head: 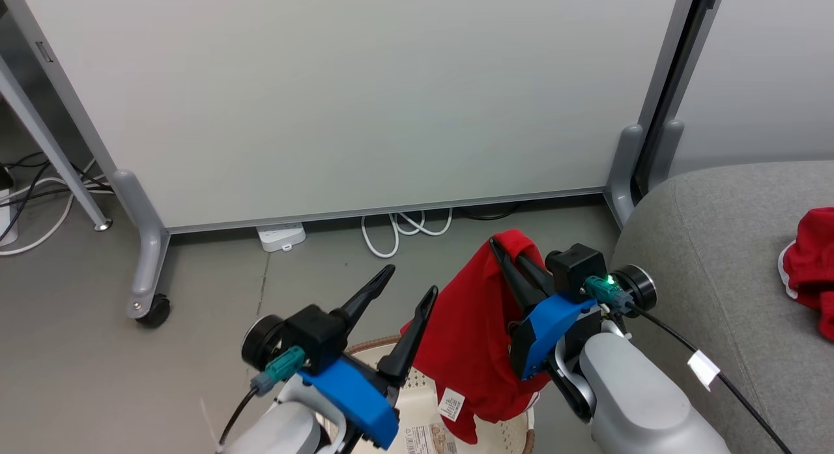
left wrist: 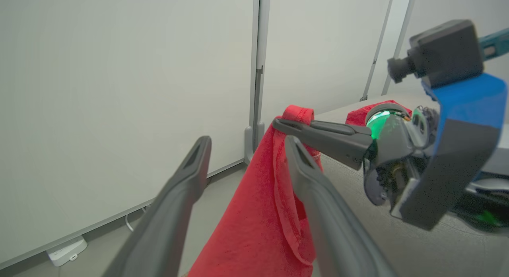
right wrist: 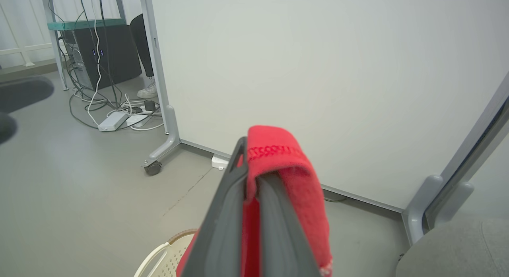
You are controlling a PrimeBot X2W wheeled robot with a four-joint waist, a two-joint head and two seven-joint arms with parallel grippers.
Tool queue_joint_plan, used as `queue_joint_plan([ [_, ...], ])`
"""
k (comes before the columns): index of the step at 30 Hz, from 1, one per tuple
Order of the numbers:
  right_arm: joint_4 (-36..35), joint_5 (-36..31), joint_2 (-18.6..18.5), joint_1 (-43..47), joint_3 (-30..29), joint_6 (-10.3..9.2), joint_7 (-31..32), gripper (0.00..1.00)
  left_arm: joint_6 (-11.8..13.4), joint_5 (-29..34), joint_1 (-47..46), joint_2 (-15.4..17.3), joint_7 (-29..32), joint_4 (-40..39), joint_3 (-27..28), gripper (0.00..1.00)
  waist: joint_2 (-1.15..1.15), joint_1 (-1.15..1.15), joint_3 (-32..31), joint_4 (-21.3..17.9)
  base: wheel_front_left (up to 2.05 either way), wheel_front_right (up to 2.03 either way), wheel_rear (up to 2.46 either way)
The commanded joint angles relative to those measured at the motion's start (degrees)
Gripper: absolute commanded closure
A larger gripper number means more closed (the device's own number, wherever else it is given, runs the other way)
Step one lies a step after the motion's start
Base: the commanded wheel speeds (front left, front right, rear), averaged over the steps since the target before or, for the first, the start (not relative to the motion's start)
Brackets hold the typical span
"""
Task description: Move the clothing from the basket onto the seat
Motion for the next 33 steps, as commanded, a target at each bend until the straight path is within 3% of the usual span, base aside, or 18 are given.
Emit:
queue_joint_plan([
  [1, -0.4, -0.6, 0.0, 0.6, -0.3, -0.02, 0.0, 1.00, -0.3, 1.1, 1.6, 0.5, -0.2, -1.0, 1.3, 0.00, 0.00, 0.00, 0.2, 0.2, 0.00, 0.00, 0.00],
  [7, -1.6, -1.6, 0.0, 1.1, -1.4, -0.02, 0.7, 1.00, -1.5, 7.8, 11.7, 1.5, -0.2, -6.3, 8.7, 0.00, 0.00, 0.00, 0.5, 0.4, 0.00, 0.00, 0.00],
  [15, -2.8, -2.6, 0.0, 2.0, -2.7, -0.02, 1.5, 1.00, -3.4, 13.6, 20.3, 0.6, -0.2, -7.4, 15.2, 0.00, 0.00, 0.00, 0.5, 0.4, 0.00, 0.00, 0.00],
  [27, -4.3, -2.2, 0.0, 3.0, -3.0, -0.02, 2.0, 1.00, -6.5, 17.7, 23.2, -2.5, -0.2, -5.3, 19.6, 0.00, 0.00, 0.00, 0.5, 0.1, 0.00, 0.00, 0.00],
  [33, -4.7, -2.5, 0.0, 2.7, -3.1, -0.02, 2.2, 1.00, -7.5, 18.9, 23.1, -3.7, -0.2, -4.6, 21.3, 0.00, 0.00, 0.00, 0.7, -2.4, 0.00, 0.00, 0.00],
])
